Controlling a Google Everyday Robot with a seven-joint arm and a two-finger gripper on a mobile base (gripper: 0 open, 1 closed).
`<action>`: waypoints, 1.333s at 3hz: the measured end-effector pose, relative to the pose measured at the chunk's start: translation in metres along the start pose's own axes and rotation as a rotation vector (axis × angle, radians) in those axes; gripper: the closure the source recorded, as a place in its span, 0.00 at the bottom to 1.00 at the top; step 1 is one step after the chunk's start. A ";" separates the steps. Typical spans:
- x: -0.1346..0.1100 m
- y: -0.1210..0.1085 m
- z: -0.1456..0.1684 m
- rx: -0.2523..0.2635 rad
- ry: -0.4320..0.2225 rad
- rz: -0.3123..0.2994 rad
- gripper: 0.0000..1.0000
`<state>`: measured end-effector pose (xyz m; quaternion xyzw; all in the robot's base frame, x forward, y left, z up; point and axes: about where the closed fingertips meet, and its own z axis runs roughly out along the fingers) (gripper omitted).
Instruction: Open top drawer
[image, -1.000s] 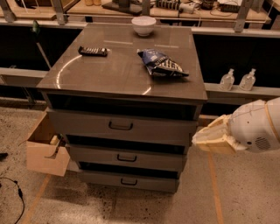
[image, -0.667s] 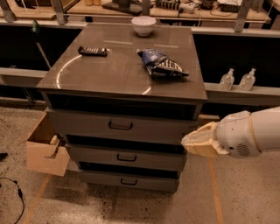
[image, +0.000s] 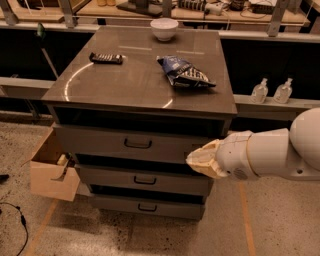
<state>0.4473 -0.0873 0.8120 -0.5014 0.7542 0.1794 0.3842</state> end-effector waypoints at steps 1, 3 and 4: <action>-0.003 -0.015 -0.001 0.068 -0.003 -0.011 0.82; 0.002 -0.020 0.009 0.093 -0.022 0.002 0.37; 0.007 -0.036 0.028 0.134 -0.046 -0.004 0.33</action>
Offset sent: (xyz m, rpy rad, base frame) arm 0.0137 -0.0047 0.0043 -0.0166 -0.0514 -0.0438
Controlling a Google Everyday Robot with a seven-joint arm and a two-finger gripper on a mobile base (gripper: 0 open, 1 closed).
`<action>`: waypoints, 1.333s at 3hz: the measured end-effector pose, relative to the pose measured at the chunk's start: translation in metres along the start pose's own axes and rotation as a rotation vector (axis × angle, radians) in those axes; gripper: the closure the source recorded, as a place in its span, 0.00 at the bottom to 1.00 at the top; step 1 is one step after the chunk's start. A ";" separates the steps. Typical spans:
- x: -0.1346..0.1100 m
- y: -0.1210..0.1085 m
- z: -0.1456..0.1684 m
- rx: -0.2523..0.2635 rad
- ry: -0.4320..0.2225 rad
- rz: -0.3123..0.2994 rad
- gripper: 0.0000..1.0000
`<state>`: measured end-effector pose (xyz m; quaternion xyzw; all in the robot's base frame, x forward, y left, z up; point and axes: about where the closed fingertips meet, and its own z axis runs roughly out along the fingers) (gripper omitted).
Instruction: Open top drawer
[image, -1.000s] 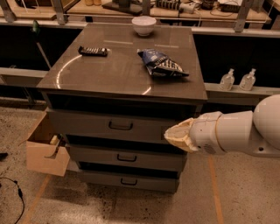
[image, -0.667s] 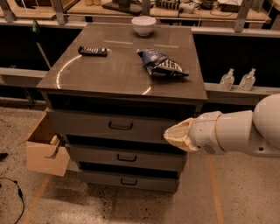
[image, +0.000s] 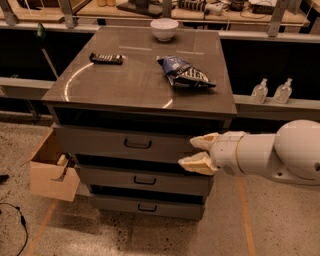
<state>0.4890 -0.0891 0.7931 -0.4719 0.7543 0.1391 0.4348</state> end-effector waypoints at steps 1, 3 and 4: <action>0.006 -0.009 0.017 0.043 -0.025 0.029 0.56; 0.010 -0.029 0.040 0.125 -0.099 0.168 0.99; 0.010 -0.041 0.049 0.165 -0.123 0.221 1.00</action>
Offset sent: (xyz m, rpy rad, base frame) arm 0.0502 -0.0013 -0.0352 0.1639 -0.0147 -0.2139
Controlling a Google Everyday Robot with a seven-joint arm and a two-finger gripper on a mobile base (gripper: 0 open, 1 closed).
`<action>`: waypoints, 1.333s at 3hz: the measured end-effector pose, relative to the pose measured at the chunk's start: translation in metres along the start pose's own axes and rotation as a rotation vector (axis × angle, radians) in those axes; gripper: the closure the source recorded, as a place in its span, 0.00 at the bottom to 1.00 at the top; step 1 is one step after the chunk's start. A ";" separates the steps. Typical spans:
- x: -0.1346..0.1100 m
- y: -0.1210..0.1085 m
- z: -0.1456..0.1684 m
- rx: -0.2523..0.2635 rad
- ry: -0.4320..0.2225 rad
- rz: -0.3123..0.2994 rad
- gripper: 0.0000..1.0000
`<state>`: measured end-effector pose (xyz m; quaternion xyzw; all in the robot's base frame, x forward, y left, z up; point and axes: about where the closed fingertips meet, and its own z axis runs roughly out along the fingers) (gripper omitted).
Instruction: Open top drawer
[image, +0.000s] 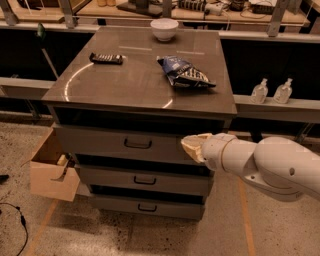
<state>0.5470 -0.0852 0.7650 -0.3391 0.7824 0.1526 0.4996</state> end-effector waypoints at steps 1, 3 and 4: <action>-0.005 -0.014 0.011 0.036 -0.002 0.014 1.00; -0.001 -0.042 0.045 0.070 0.018 0.027 1.00; 0.002 -0.049 0.059 0.089 0.014 0.049 1.00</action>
Offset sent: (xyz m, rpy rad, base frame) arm 0.0688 -0.0127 -0.0133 -0.0401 -0.0124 -0.0927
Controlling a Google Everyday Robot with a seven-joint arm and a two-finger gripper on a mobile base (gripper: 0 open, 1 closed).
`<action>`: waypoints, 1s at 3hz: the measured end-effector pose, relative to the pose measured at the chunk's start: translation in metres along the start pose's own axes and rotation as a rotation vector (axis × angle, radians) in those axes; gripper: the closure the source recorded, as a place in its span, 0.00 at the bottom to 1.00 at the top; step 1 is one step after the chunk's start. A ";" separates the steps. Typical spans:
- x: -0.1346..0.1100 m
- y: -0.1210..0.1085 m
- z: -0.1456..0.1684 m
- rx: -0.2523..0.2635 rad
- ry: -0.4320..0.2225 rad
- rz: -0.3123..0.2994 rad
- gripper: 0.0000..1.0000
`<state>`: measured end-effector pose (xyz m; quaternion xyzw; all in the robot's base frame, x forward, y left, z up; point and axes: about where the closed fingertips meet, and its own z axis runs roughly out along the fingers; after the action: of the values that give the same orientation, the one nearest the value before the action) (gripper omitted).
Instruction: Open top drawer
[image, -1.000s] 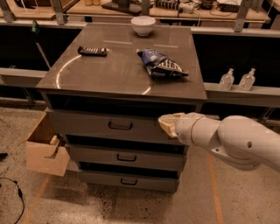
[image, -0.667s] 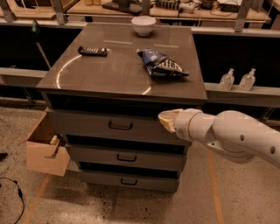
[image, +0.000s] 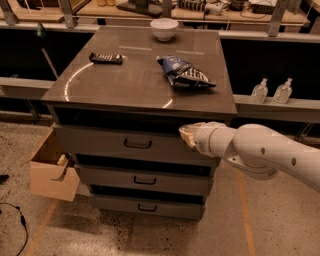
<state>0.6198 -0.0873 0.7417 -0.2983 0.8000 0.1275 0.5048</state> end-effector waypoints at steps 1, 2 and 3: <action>0.001 -0.005 0.010 0.030 -0.007 0.031 1.00; 0.004 -0.014 0.014 0.073 -0.009 0.072 1.00; 0.007 -0.020 0.017 0.110 -0.017 0.123 1.00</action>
Offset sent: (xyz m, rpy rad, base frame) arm 0.0247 -0.0165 -0.0144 0.0583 0.0111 -0.1738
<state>0.6421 -0.0965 0.7295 -0.2194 0.8182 0.1166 0.5185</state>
